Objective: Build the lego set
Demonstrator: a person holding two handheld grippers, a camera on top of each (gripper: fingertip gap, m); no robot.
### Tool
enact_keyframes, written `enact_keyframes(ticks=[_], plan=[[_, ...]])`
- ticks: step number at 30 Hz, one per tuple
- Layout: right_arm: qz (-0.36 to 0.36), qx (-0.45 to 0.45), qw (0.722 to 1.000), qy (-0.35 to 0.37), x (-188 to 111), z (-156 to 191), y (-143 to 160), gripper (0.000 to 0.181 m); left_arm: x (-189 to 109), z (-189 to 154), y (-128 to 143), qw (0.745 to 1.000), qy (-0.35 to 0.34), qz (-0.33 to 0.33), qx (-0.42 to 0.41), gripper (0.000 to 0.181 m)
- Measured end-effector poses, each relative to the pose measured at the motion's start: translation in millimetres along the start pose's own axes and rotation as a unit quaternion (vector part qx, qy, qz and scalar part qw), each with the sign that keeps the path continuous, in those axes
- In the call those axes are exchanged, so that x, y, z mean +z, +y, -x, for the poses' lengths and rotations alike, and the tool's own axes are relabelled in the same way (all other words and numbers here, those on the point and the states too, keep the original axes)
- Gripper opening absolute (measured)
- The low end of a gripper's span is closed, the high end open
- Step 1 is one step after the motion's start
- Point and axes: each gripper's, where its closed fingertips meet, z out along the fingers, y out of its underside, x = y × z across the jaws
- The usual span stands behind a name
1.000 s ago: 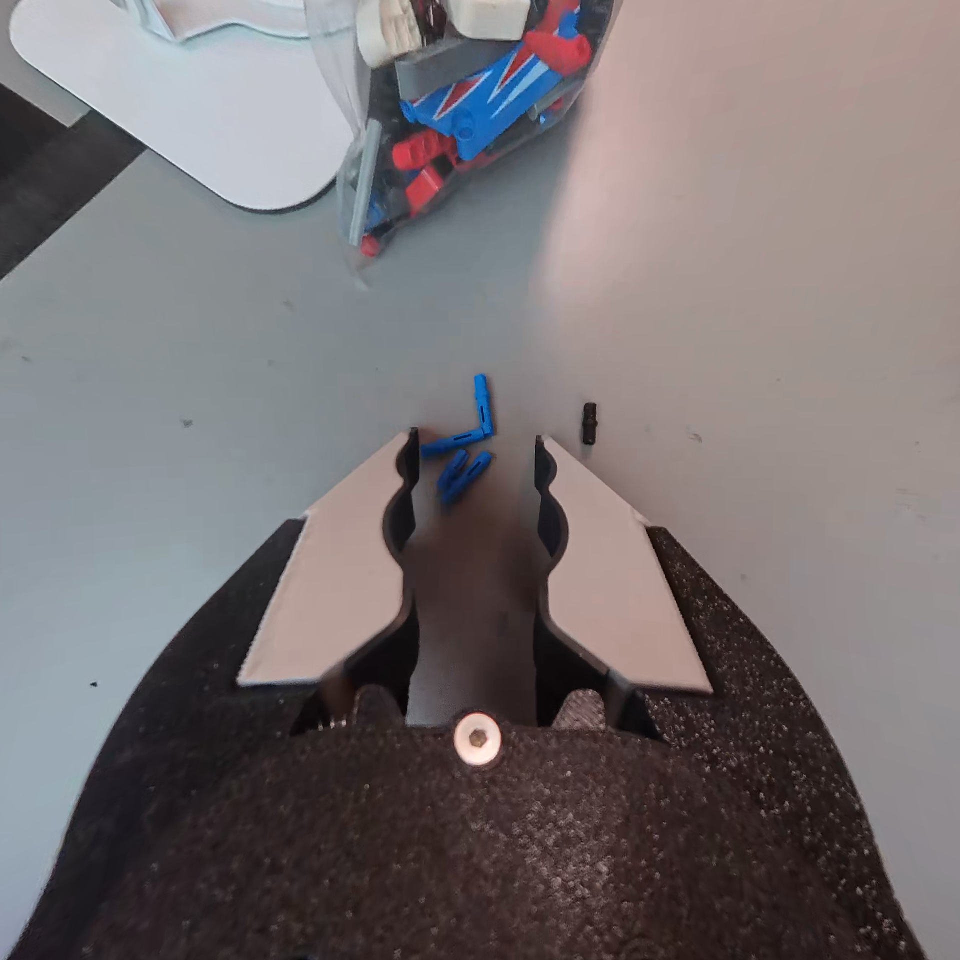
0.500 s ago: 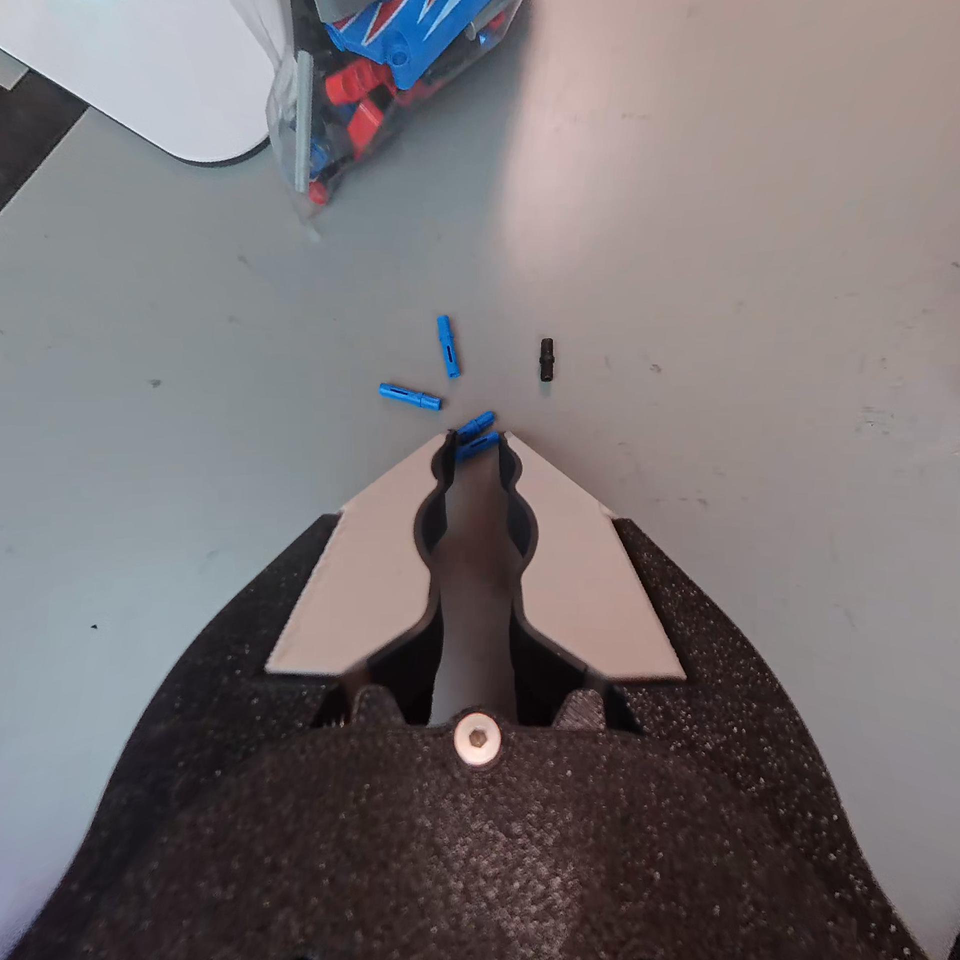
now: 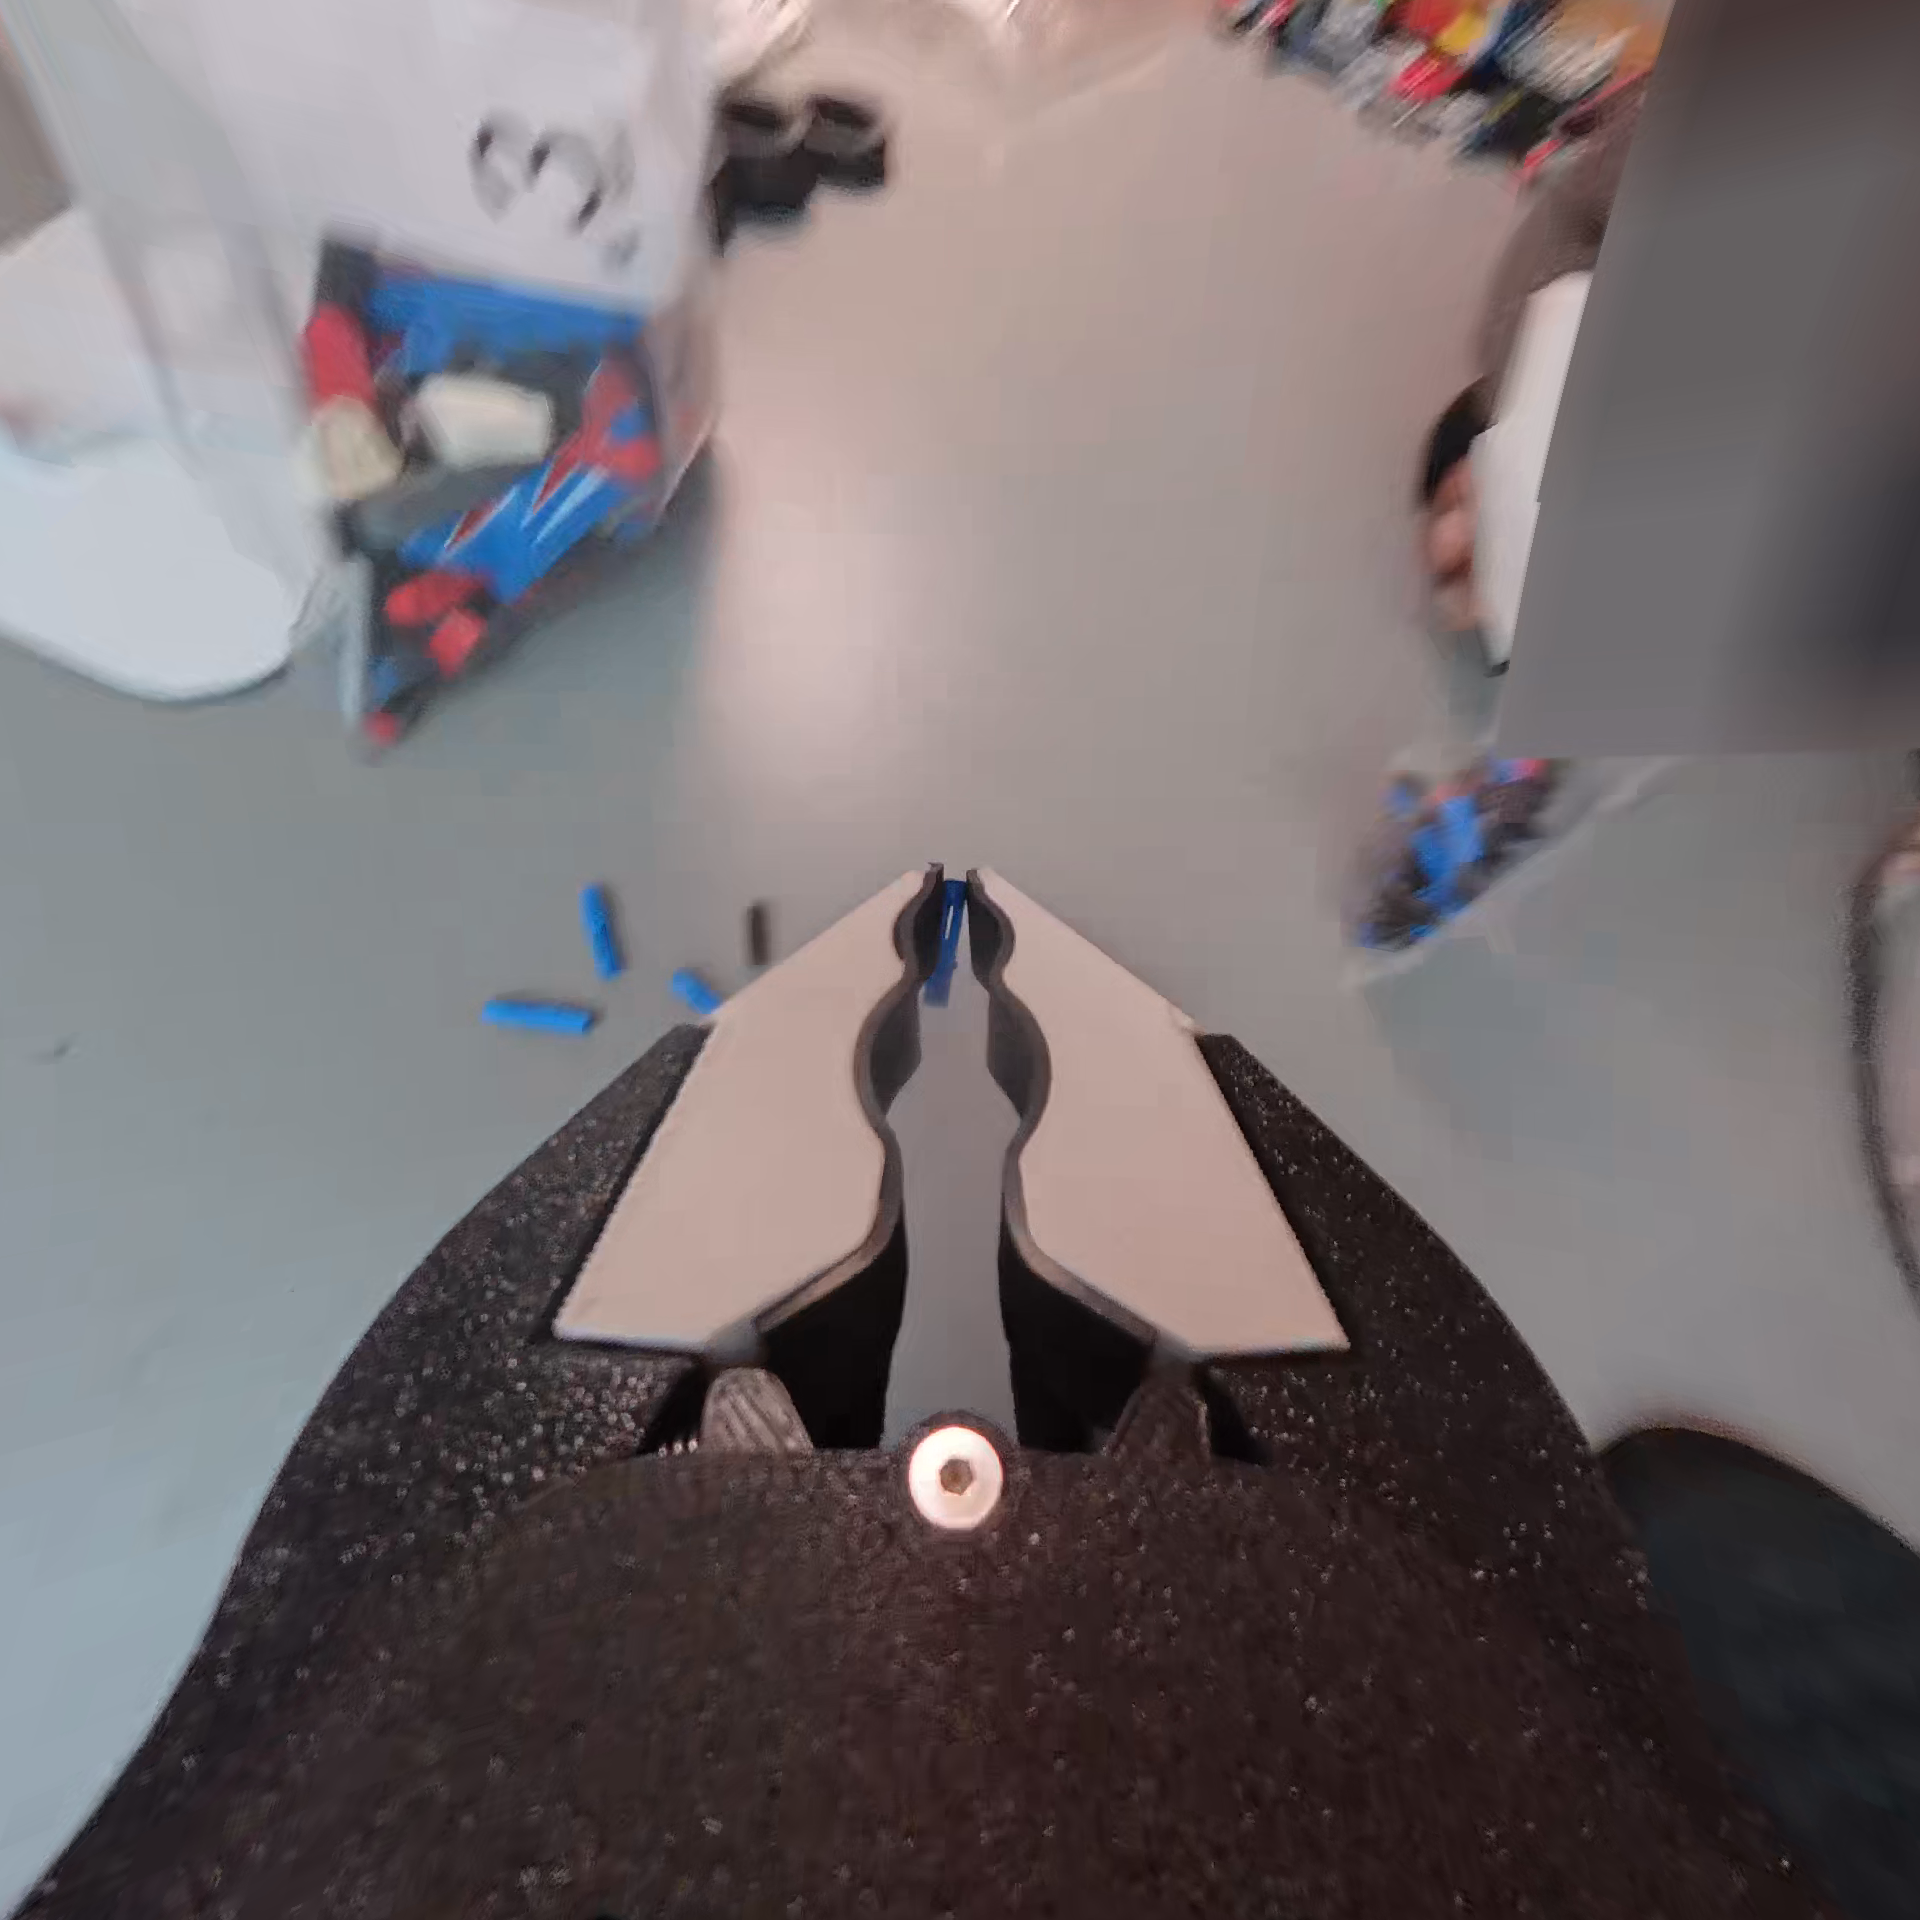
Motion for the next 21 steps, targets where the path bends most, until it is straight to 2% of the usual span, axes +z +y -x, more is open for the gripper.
enact_keyframes(ticks=[1, 4, 6, 9, 12, 14, 16, 19, 21], plan=[[0.0, 0.001, 1.0, 0.001, 0, 0, 0, 0.0, -3, -25, -21, 0.998, 0.04, -0.036, 0.016, 0.004], [-0.001, 0.002, 1.0, 0.002, 0, -1, 0, 0.0, -5, -98, -62, 0.985, 0.134, -0.088, 0.07, 0.004], [-0.001, 0.0, 1.0, 0.003, 0, -1, 0, 0.0, 4, -128, -66, 0.978, 0.165, -0.082, 0.097, 0.005], [-0.001, -0.003, 1.0, 0.004, 0, 0, 0, 0.0, 24, -138, -50, 0.979, 0.167, -0.038, 0.111, 0.011], [0.0, -0.005, 1.0, 0.004, 0, 0, 0, 0.0, 26, -129, -45, 0.98, 0.18, -0.039, 0.078, 0.019], [0.0, -0.007, 1.0, 0.003, 0, 1, 0, 0.0, 20, -110, -49, 0.983, 0.163, -0.068, 0.06, 0.021], [0.001, -0.008, 1.0, 0.002, 0, 1, 0, 0.0, 16, -61, -49, 0.994, 0.069, -0.082, 0.016, 0.021], [0.001, -0.007, 1.0, -0.001, 0, 1, 0, 0.0, 8, 30, -16, 0.991, -0.125, -0.042, -0.038, 0.021], [0.001, -0.006, 1.0, -0.002, 0, 1, 0, 0.0, 6, 54, 10, 0.985, -0.165, -0.006, -0.055, 0.023]])
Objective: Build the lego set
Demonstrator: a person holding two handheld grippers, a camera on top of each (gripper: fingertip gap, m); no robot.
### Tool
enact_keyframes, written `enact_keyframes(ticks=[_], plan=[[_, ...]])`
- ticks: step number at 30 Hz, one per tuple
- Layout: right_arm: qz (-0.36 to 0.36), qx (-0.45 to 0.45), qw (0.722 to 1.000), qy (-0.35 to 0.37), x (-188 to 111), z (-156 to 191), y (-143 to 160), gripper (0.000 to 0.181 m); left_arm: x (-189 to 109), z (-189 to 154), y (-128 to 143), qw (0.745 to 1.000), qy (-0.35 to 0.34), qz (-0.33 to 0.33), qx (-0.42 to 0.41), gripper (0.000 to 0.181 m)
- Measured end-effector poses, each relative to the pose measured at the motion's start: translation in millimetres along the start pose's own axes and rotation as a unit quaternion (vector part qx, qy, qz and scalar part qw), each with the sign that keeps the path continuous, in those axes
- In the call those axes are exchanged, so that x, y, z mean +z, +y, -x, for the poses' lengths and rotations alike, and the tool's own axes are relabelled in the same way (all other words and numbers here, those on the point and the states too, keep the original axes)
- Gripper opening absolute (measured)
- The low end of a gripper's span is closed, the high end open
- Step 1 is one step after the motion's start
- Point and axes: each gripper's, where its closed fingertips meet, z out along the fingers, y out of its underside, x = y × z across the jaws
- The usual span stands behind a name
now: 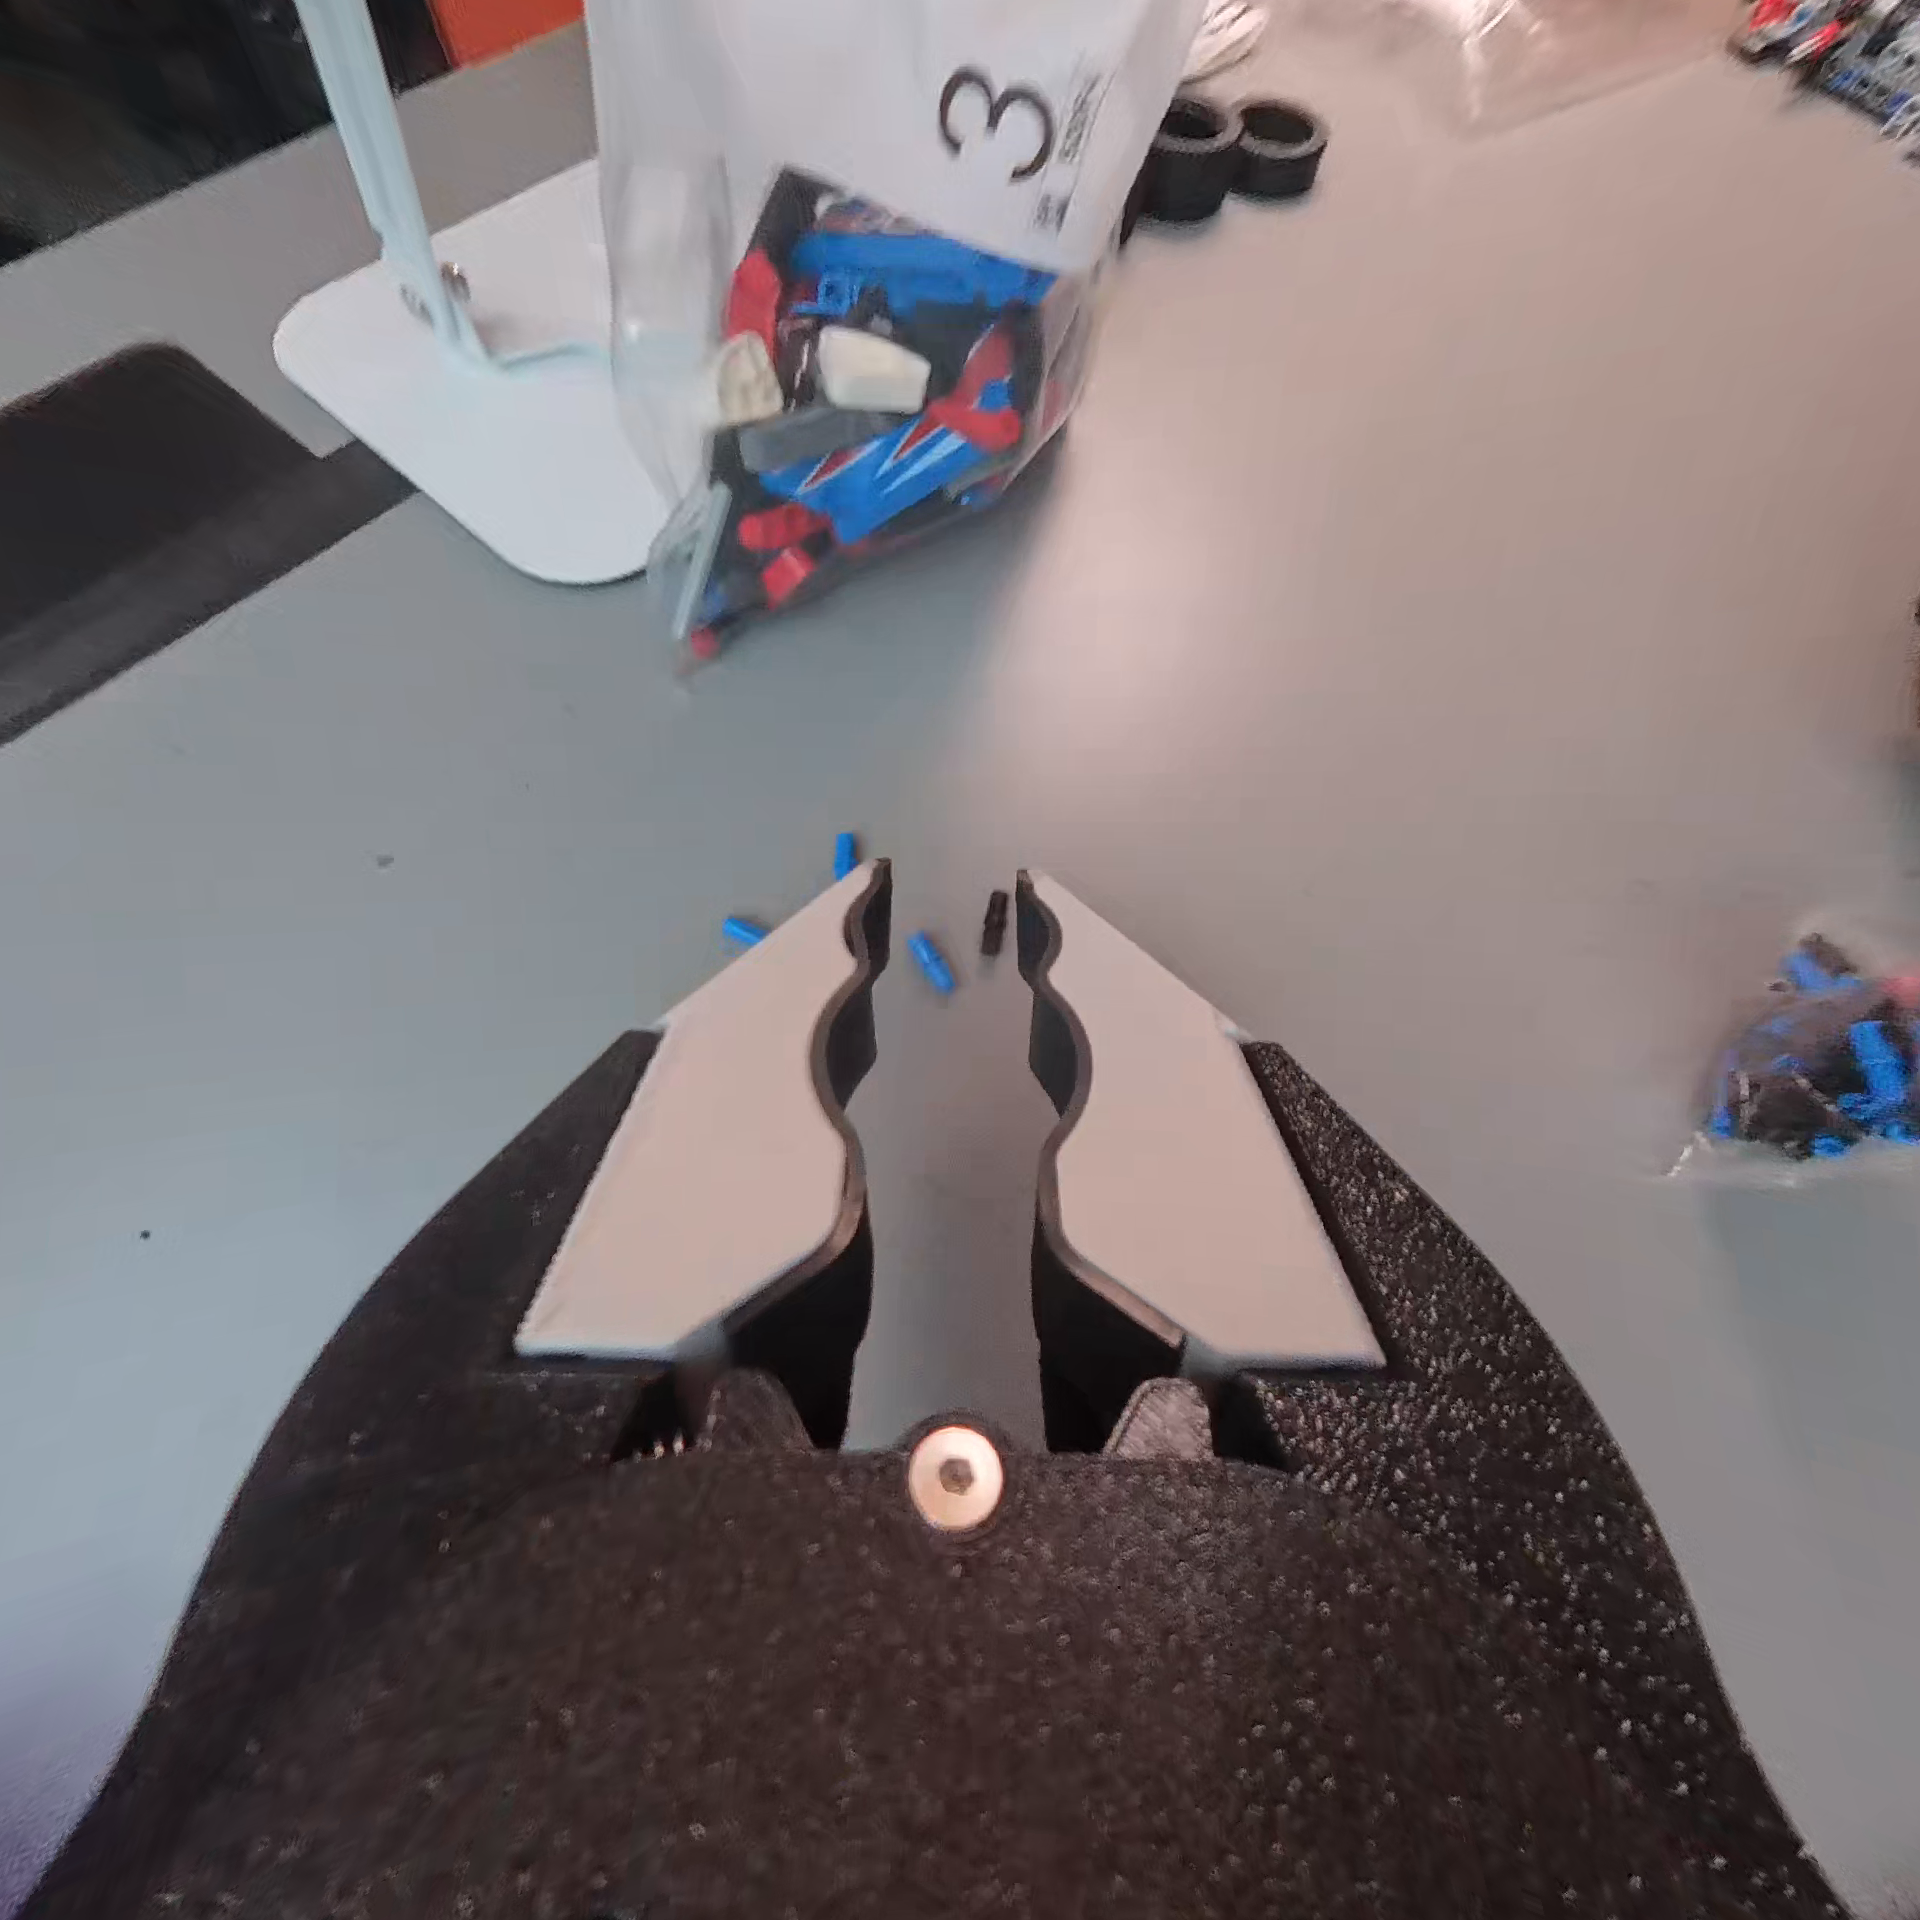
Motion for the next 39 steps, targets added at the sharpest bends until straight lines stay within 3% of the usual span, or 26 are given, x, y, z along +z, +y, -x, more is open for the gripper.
enact_keyframes(ticks=[8, 12, 15, 18, 21, 25, 28, 32, 34, 36, 37, 39], plan=[[-0.002, 0.002, 1.0, -0.001, -1, 0, 0, 0.0, 21, 8, 35, 0.996, -0.024, 0.081, -0.006, 0.019], [-0.001, 0.002, 1.0, -0.001, -1, 0, 0, 0.0, 23, 8, 39, 0.996, -0.028, 0.09, -0.007, 0.004], [-0.002, 0.0, 1.0, 0.001, -1, 0, 0, 0.0, 18, 13, 37, 0.995, -0.047, 0.09, 0.019, 0.004], [-0.001, 0.001, 1.0, 0.002, -1, -1, 0, 0.0, -1, -38, -6, 0.997, 0.075, 0.001, 0.021, 0.004], [-0.001, 0.004, 1.0, 0.001, 0, -1, 0, 0.0, -31, -107, -41, 0.975, 0.204, -0.064, 0.068, 0.004], [-0.001, 0.002, 1.0, 0.003, 0, -1, 0, 0.0, -46, -164, -38, 0.947, 0.287, -0.054, 0.132, 0.004], [-0.002, 0.002, 1.0, 0.004, -1, -1, 0, 0.0, -49, -182, -27, 0.933, 0.32, -0.036, 0.16, 0.005], [-0.002, 0.001, 1.0, 0.003, -1, -1, 0, 0.0, -43, -162, -27, 0.943, 0.307, -0.041, 0.122, 0.016], [-0.001, 0.001, 1.0, 0.002, -1, -1, 0, 0.0, -26, -120, -25, 0.969, 0.228, -0.035, 0.085, 0.016], [-0.002, 0.002, 1.0, 0.001, -1, -1, 0, 0.0, -5, -62, -9, 0.993, 0.102, 0.0, 0.052, 0.016], [-0.001, 0.002, 1.0, 0.0, -1, -1, 0, 0.0, 2, -36, 3, 0.998, 0.049, 0.024, 0.038, 0.017], [-0.001, 0.003, 1.0, -0.001, -1, -1, 0, 0.0, 12, -13, 21, 0.999, 0.014, 0.049, 0.02, 0.02]])
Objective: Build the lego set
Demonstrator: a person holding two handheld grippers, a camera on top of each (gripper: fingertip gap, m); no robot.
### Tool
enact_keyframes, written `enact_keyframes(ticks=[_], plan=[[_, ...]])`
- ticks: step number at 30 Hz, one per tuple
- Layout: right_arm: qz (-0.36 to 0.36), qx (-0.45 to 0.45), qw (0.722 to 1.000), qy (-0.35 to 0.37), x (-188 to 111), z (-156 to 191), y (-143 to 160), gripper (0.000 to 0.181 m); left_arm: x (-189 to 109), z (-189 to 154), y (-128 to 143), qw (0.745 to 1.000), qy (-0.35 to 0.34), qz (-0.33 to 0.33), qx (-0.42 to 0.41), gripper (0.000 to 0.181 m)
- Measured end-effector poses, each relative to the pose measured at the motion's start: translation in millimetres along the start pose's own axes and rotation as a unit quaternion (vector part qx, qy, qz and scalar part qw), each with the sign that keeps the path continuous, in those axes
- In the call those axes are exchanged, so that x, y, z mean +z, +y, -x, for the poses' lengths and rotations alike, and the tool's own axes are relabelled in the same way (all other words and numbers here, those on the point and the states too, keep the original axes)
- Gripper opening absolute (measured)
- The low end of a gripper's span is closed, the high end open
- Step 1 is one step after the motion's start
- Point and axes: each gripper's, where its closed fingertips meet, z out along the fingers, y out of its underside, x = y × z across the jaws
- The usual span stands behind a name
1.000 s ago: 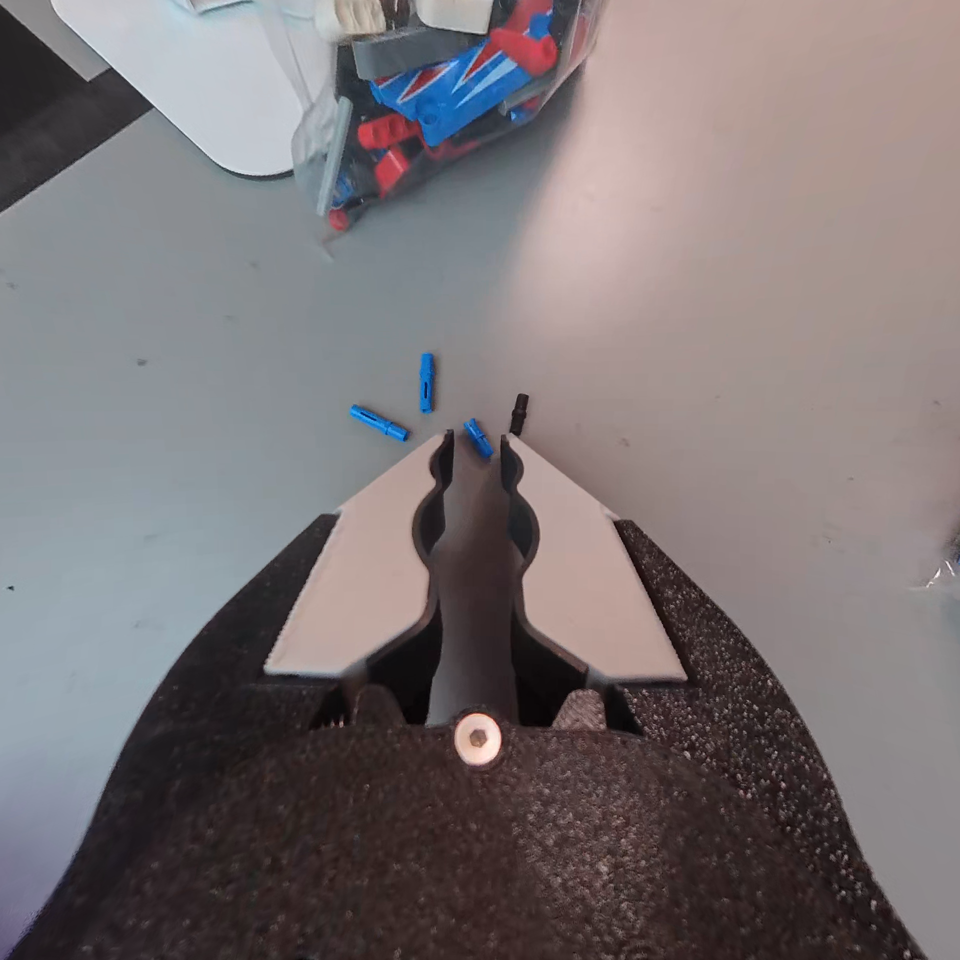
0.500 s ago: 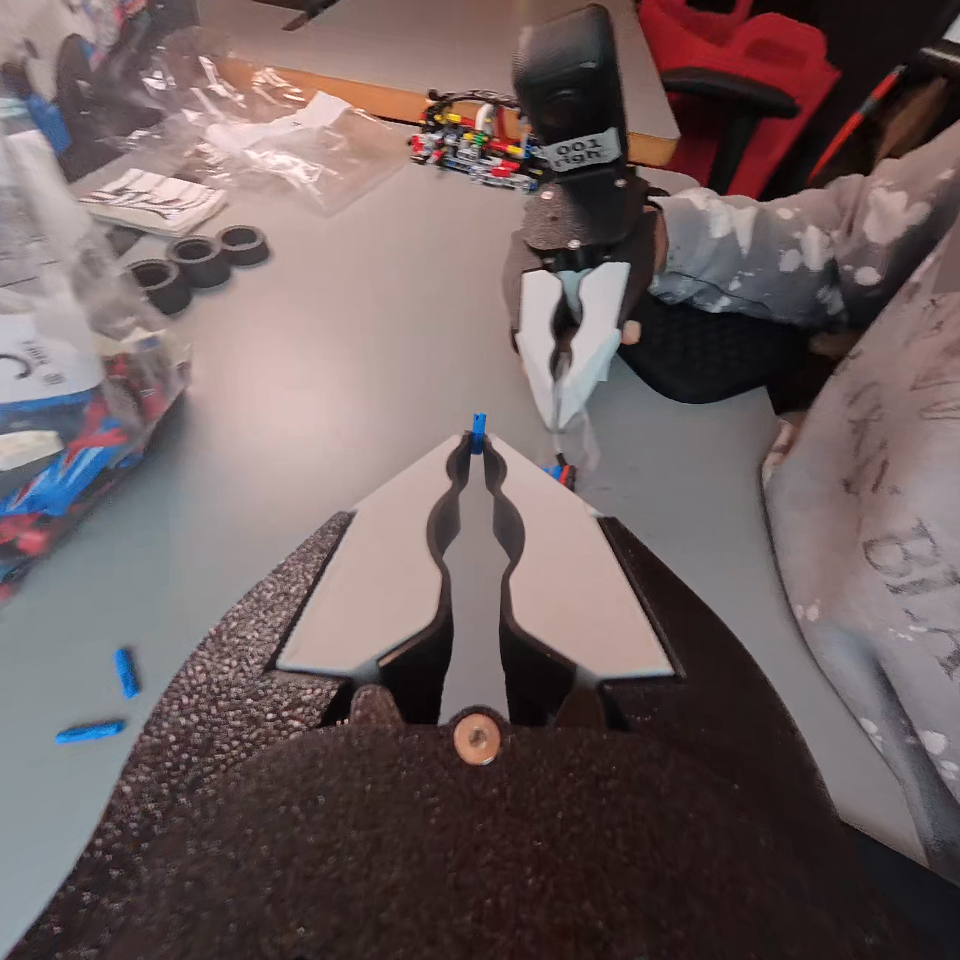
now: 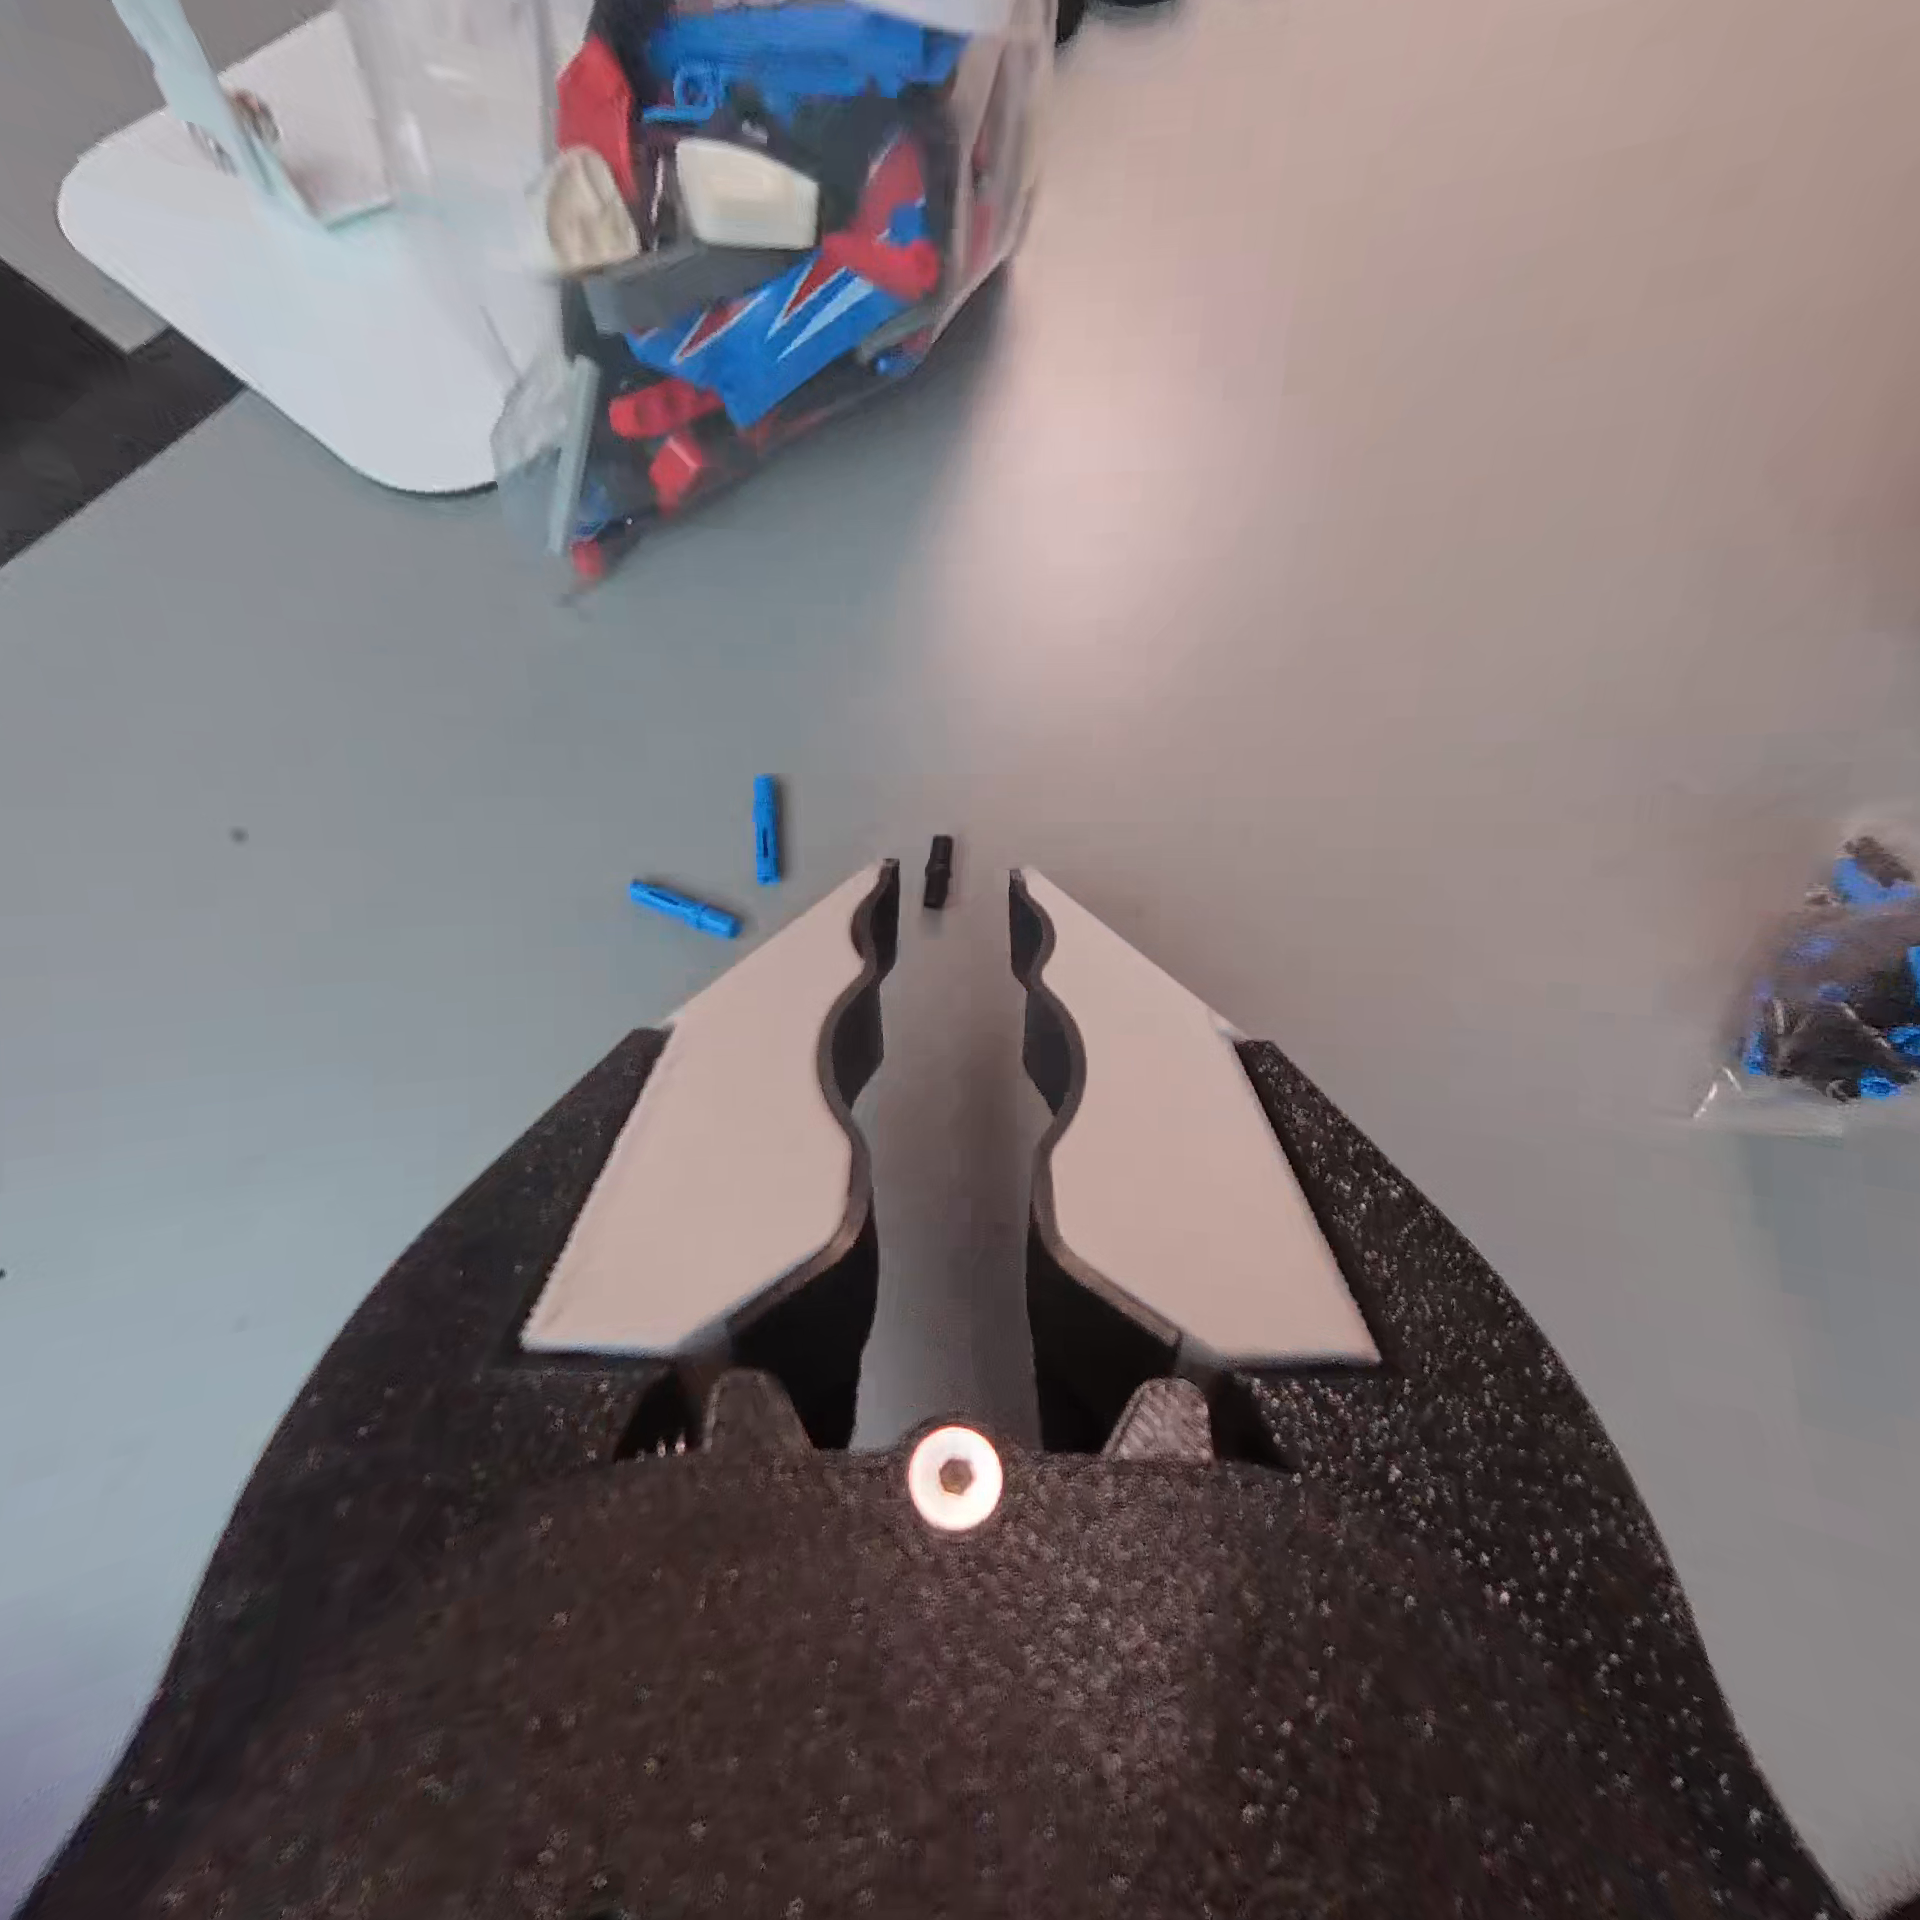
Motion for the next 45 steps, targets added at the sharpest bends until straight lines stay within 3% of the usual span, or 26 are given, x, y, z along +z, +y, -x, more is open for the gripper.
enact_keyframes(ticks=[10, 13, 16, 20, 24, 26, 28, 31, 34, 40, 45], plan=[[-0.001, 0.0, 1.0, -0.001, -1, 0, 0, 0.0, 15, 1, 9, 0.999, -0.002, 0.031, 0.024, 0.004], [-0.001, 0.001, 1.0, 0.0, 0, 0, 0, 0.0, -11, -45, -30, 0.992, 0.105, -0.061, 0.02, 0.004], [0.0, 0.003, 1.0, 0.001, 0, -1, 0, 0.0, -52, -109, -61, 0.964, 0.225, -0.122, 0.069, 0.004], [0.001, 0.002, 1.0, 0.003, 0, -1, 0, 0.001, -66, -159, -56, 0.947, 0.279, -0.089, 0.134, 0.005], [0.001, -0.001, 1.0, 0.005, 0, -1, 0, 0.0, -57, -167, -40, 0.945, 0.282, -0.05, 0.156, 0.011], [0.001, -0.002, 1.0, 0.005, 0, -1, 0, 0.0, -57, -160, -43, 0.946, 0.289, -0.06, 0.132, 0.018], [0.001, -0.002, 1.0, 0.005, 0, -1, 0, 0.0, -53, -129, -53, 0.96, 0.249, -0.09, 0.089, 0.018], [0.002, -0.002, 1.0, 0.002, 0, 0, 1, 0.0, -27, -29, -48, 0.992, 0.074, -0.094, -0.05, 0.021], [0.002, -0.001, 1.0, 0.0, 0, 0, 1, 0.0, -12, 36, -16, 0.988, -0.028, -0.066, -0.134, 0.023], [0.001, 0.003, 1.0, -0.001, 0, -1, 0, 0.0, 4, 63, 3, 0.987, -0.08, -0.012, -0.14, 0.023], [0.001, 0.002, 1.0, 0.0, 0, -1, 0, 0.001, 11, 65, 16, 0.989, -0.104, 0.035, -0.098, 0.008]])
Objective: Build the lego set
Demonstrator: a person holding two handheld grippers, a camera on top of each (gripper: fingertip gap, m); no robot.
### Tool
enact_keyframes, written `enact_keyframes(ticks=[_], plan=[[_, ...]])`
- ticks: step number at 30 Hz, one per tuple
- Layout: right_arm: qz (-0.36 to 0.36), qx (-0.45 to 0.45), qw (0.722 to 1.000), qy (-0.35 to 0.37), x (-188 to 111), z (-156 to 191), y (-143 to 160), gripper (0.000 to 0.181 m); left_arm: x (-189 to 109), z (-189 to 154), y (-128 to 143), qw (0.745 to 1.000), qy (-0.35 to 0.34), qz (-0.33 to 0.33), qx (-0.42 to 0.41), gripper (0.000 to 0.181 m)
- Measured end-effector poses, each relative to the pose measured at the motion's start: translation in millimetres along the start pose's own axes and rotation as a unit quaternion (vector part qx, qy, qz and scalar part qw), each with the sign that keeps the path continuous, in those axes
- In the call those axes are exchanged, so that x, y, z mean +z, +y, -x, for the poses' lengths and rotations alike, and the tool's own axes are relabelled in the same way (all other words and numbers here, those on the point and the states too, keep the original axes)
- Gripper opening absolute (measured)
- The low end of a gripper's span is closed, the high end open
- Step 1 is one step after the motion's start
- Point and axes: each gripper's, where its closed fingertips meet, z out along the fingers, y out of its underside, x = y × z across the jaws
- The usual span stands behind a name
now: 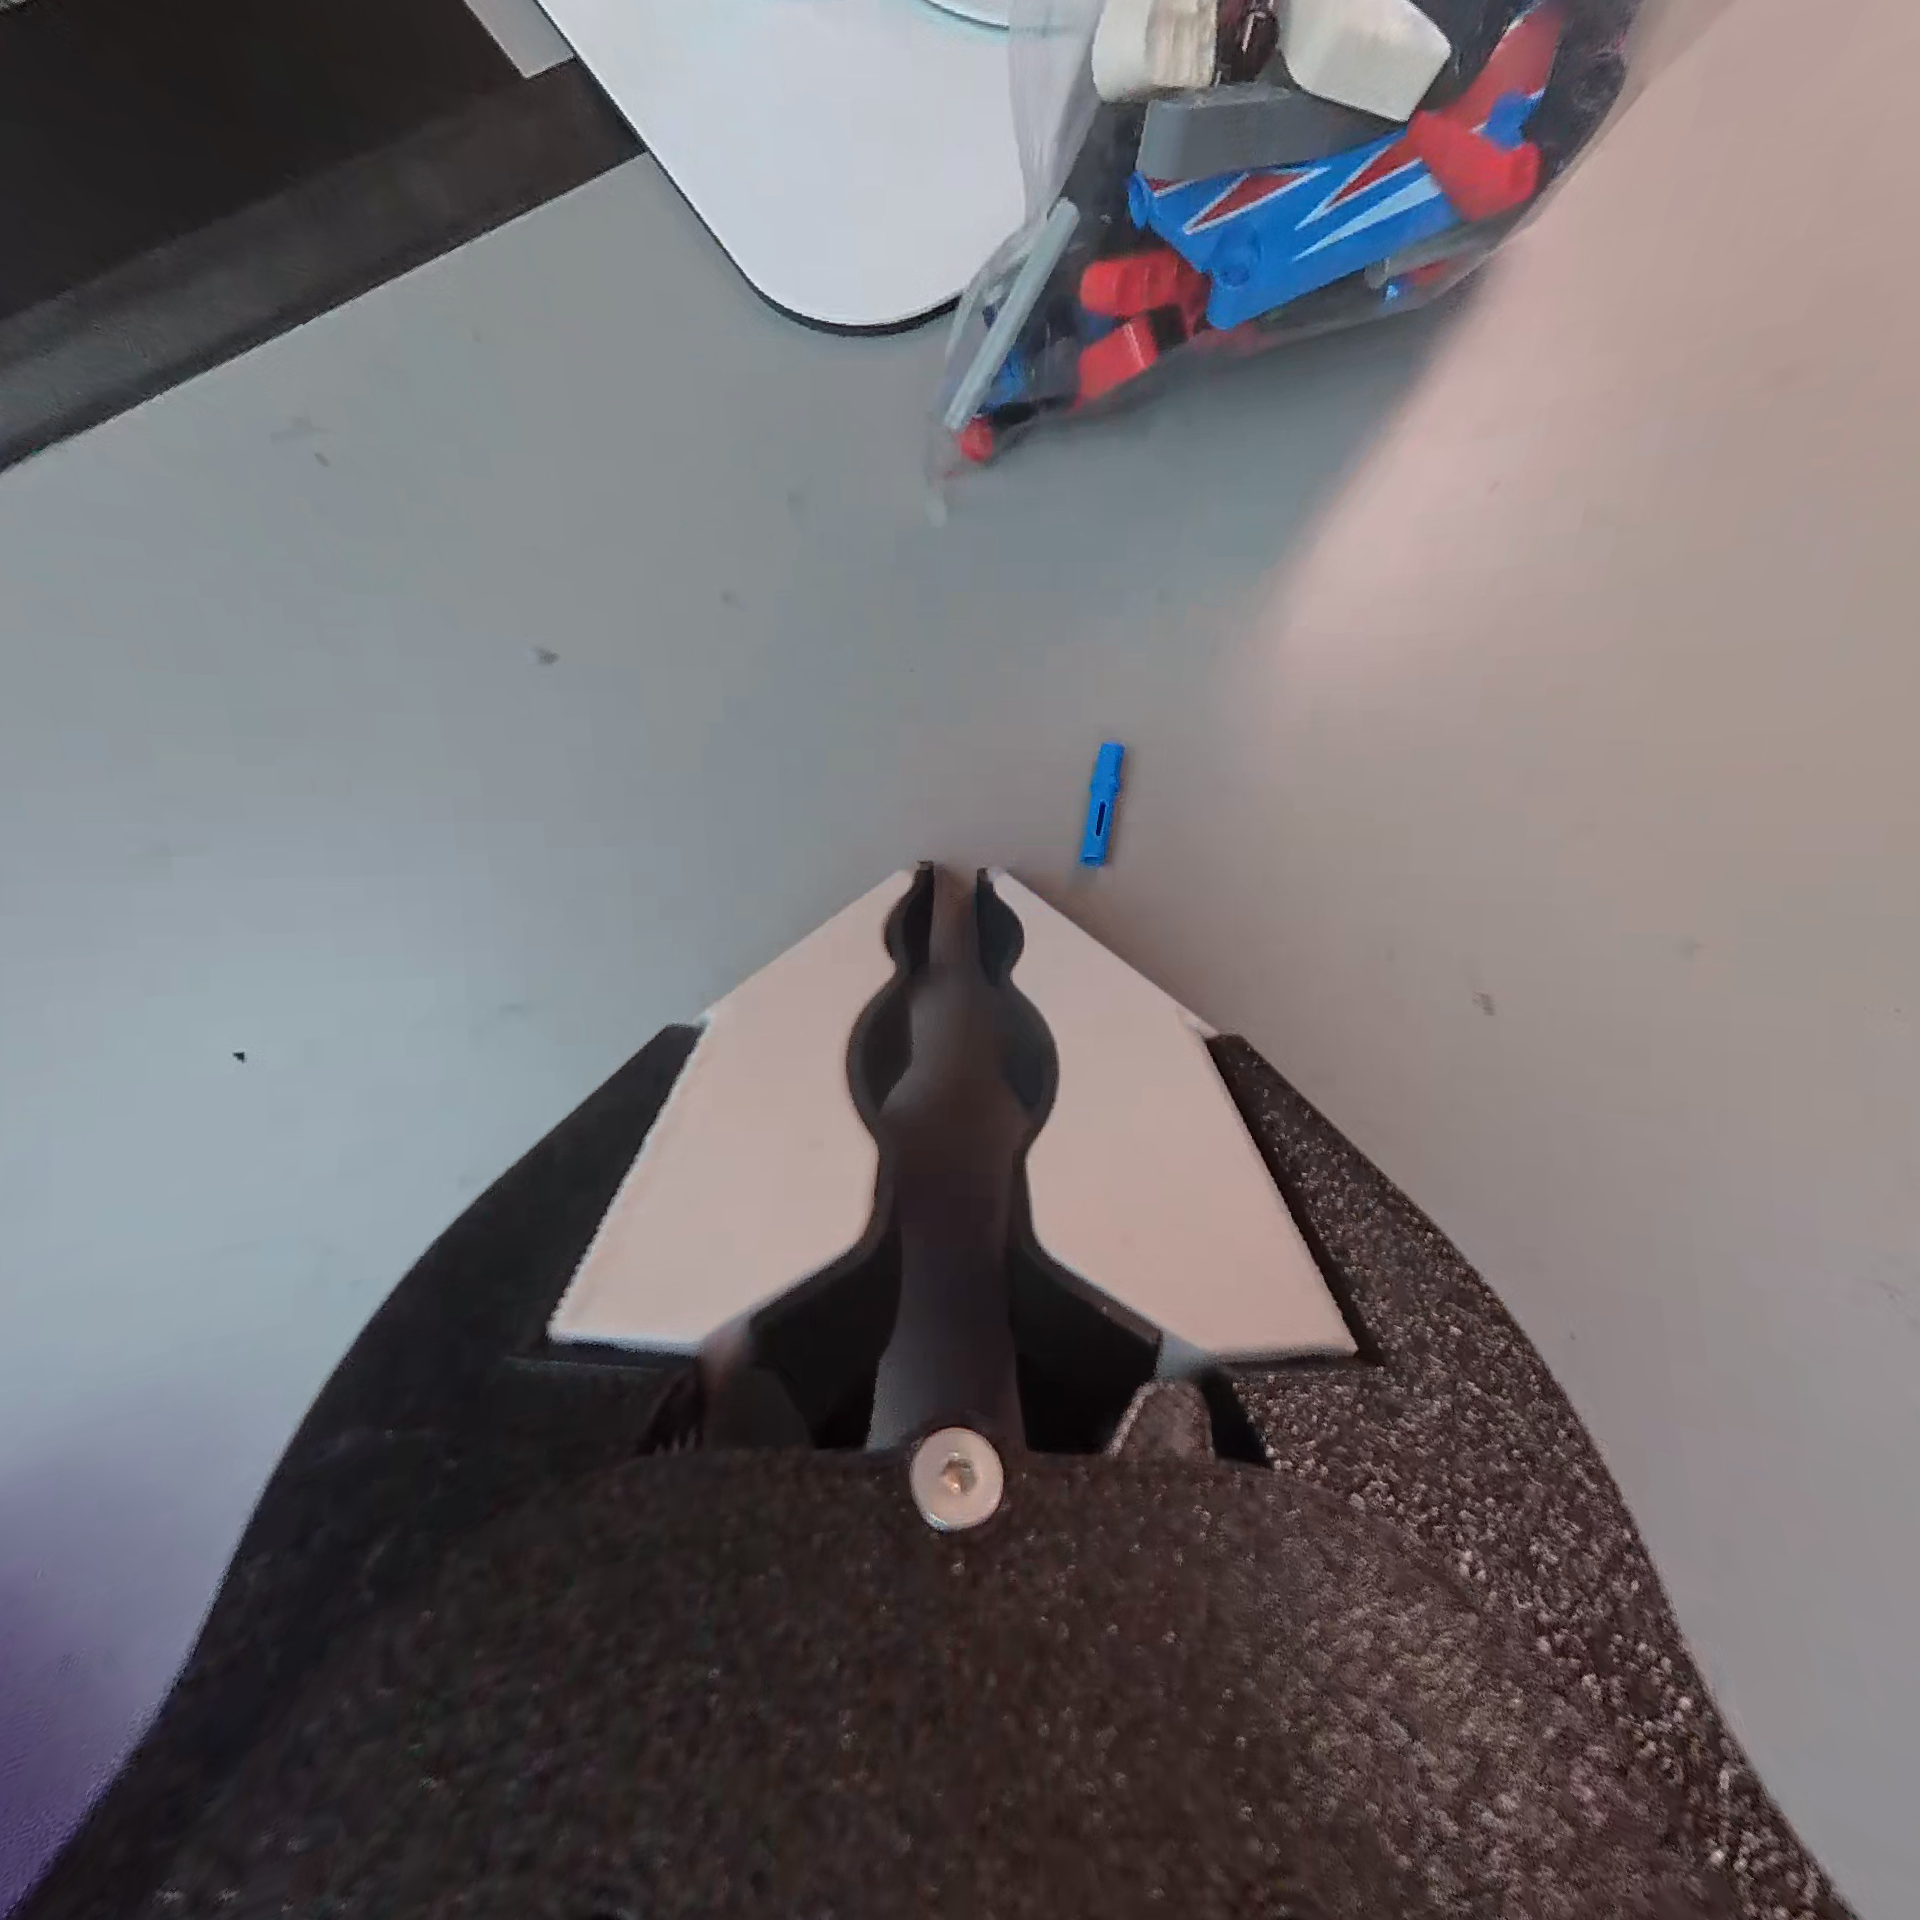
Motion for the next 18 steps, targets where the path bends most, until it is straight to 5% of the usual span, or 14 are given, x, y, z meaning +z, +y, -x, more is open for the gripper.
enact_keyframes(ticks=[6, 13, 18], plan=[[0.0, -0.002, 1.0, 0.003, 0, 0, 0, 0.0, -9, -3, 4, 0.999, 0.007, 0.013, 0.032, 0.0], [0.001, -0.003, 1.0, 0.002, 0, 0, 0, 0.0, -52, 16, -21, 0.997, -0.023, -0.068, -0.006, 0.0], [0.003, -0.003, 1.0, 0.001, 0, 1, 1, 0.0, -55, 16, 12, 1.0, -0.009, 0.016, 0.017, 0.024]])
